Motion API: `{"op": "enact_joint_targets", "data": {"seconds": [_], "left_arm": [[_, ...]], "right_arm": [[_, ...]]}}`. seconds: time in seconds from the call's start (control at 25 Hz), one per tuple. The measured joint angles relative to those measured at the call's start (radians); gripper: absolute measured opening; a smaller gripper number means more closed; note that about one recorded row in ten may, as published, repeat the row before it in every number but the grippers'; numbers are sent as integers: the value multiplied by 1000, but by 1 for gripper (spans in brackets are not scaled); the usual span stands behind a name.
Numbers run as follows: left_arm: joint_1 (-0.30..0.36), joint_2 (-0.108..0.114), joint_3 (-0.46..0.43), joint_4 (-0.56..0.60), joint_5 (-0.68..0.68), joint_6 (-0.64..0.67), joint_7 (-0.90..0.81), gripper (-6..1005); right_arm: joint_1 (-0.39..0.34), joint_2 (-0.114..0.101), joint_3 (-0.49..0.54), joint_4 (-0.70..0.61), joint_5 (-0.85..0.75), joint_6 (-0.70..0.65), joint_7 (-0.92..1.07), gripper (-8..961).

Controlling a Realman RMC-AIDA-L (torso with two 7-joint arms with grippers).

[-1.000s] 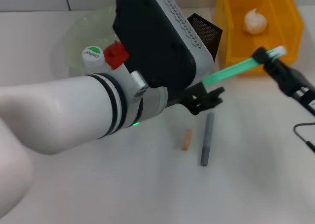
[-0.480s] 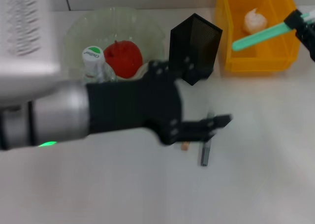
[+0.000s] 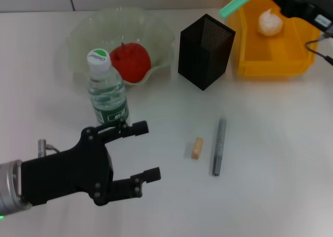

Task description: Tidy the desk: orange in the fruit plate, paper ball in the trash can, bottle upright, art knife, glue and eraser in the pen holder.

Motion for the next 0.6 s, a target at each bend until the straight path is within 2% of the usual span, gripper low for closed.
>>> {"op": "enact_joint_targets", "data": {"seconds": [0.2, 0.4, 0.6], "left_arm": [[4, 0, 1, -22, 11, -3, 39, 784], [2, 4, 1, -27, 11, -3, 47, 784], [-2, 4, -5, -28, 36, -2, 52, 783]], "right_arm": [[45, 4, -132, 8, 1, 165, -1, 169], [56, 6, -195, 11, 1, 232, 4, 171], [52, 7, -208, 10, 1, 247, 5, 172]]}}
